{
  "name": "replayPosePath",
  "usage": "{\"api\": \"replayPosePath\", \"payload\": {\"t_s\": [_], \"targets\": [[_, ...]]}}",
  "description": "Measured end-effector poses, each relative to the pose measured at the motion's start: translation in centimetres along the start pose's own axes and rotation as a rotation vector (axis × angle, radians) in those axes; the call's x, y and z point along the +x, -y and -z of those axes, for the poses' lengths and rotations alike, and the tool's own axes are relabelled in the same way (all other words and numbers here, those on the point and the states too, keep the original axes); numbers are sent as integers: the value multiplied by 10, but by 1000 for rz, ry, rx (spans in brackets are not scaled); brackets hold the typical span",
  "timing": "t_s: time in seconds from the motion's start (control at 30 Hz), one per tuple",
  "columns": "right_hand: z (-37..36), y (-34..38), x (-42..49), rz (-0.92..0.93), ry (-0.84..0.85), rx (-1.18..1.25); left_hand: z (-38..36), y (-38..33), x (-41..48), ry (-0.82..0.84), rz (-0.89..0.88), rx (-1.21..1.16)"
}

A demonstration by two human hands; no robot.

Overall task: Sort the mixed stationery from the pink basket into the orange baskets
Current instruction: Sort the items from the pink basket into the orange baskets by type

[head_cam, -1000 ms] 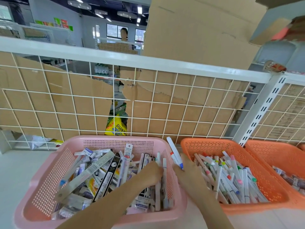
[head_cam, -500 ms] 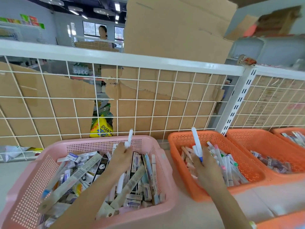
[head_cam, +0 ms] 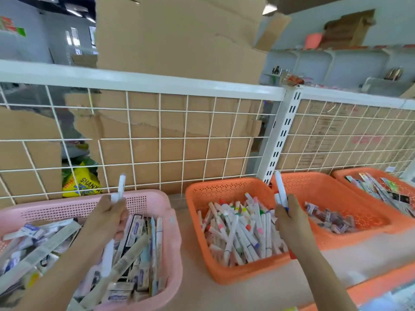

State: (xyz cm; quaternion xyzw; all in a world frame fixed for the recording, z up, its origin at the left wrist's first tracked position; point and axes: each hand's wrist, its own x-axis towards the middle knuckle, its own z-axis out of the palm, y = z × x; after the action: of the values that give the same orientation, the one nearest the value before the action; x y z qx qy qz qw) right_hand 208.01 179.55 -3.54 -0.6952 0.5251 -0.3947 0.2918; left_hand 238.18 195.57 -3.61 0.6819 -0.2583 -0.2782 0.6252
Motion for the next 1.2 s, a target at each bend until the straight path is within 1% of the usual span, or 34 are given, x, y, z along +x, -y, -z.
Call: {"api": "replayPosePath", "payload": {"t_s": [0.1, 0.23, 0.27, 0.37, 0.43, 0.53, 0.63, 0.77, 0.9, 1.03, 1.13, 1.2], "targets": [[6, -8, 21, 15, 58, 82, -34, -10, -8, 26, -7, -67], [5, -14, 42, 50, 141, 115, -94, -25, -14, 0, 37, -220], [3, -14, 46, 50, 176, 138, -112, -26, -16, 4, 26, -211], [-5, -18, 54, 66, 322, 112, -165, -26, -25, 36, -25, -56], [-8, -25, 56, 61, 383, 96, -194, -20, -29, 81, -40, -25], [-5, -38, 58, 51, 406, 89, -216, 0, -26, 70, -16, 58], [4, -45, 62, 102, 441, 28, -224, 8, -29, 30, -129, 201], [13, -46, 65, 236, 450, -16, -222, 4, -41, -8, -240, 437], [19, -40, 65, 368, 404, -51, -198, -1, -51, -64, -311, 496], [17, -29, 65, 408, 390, -73, -149, -2, -55, -117, -316, 517], [8, -19, 61, 453, 328, -94, -107, 0, -62, -193, -237, 533], [0, -10, 55, 473, 311, -111, -81, 3, -64, -242, -215, 518]]}}
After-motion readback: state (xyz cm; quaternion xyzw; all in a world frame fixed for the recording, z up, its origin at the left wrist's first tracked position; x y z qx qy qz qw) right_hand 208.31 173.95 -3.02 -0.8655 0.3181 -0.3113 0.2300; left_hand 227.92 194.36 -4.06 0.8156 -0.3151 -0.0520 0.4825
